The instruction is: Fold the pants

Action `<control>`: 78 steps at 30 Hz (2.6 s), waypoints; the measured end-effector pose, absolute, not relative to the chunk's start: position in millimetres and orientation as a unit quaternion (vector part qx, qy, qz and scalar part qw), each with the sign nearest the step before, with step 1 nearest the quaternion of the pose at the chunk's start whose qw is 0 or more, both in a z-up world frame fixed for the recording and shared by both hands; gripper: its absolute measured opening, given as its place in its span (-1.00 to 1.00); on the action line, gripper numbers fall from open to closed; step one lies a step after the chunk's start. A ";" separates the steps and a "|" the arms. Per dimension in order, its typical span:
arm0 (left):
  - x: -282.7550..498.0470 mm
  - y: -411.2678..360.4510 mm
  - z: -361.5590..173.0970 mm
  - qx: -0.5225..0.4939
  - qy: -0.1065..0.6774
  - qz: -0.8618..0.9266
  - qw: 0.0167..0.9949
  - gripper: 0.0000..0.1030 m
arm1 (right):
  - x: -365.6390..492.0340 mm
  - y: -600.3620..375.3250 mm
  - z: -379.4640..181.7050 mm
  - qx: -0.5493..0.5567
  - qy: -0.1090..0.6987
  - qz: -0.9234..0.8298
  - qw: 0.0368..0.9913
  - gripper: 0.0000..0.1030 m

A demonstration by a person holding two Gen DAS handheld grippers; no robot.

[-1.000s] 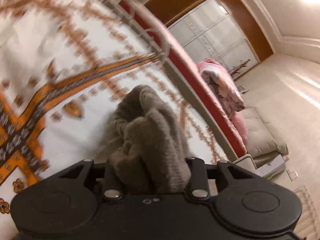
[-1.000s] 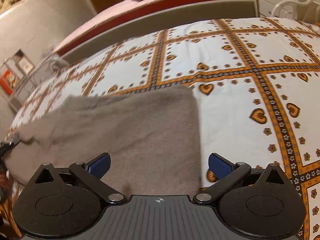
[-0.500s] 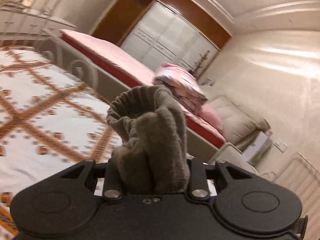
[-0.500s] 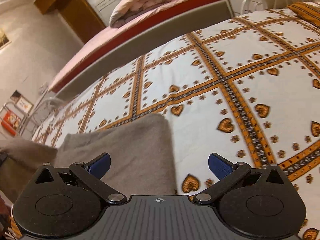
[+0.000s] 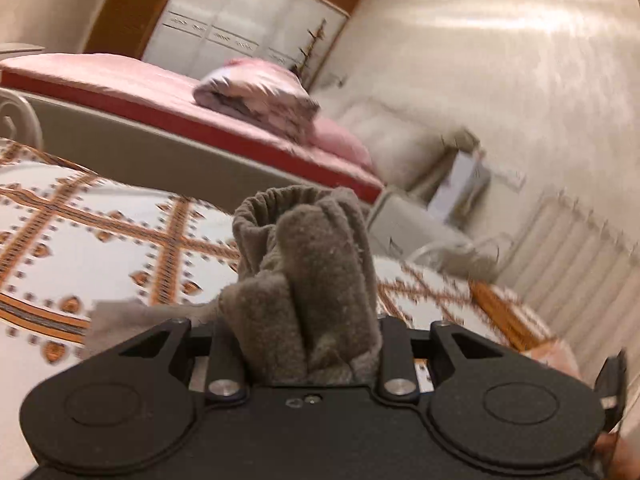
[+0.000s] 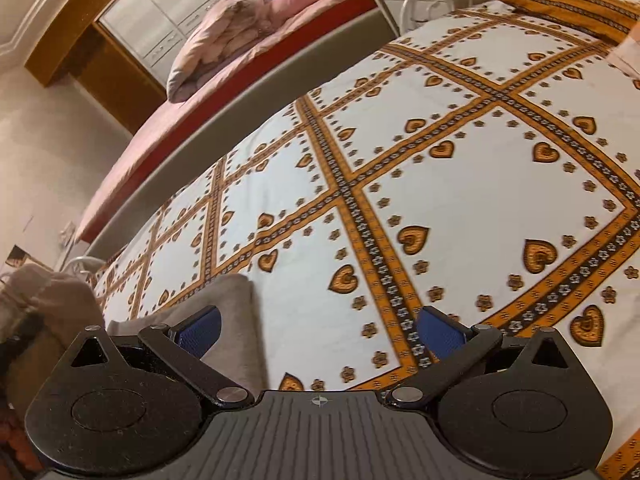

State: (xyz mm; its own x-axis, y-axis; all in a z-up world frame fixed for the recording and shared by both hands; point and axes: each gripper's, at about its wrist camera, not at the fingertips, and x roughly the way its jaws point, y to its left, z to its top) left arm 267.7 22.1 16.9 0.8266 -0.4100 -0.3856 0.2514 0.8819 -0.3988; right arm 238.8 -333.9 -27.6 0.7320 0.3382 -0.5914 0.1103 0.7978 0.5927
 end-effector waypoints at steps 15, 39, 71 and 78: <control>266.9 -119.6 -63.6 0.043 0.322 -0.217 0.921 0.70 | 235.9 -344.1 -28.1 0.315 0.362 0.058 0.875 1.00; 217.8 80.8 -0.5 -0.066 0.346 -0.123 0.928 0.86 | 230.4 -300.2 -20.0 0.403 0.326 0.253 0.817 1.00; 190.2 168.8 4.9 -0.099 0.335 -0.085 0.933 0.87 | 256.1 -214.6 -24.5 0.426 0.273 0.292 0.812 -0.48; 195.9 158.9 1.8 -0.087 0.346 -0.090 0.930 0.87 | 274.5 -234.2 -68.4 0.379 0.401 0.178 0.815 -0.48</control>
State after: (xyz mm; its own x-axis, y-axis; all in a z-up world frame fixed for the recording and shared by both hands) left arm 195.9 158.9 1.8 0.7446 -0.2277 -0.6275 0.1066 0.9685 -0.2249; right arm 274.5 -234.2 -68.4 0.6147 0.5939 -0.5191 0.0144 0.6495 0.7602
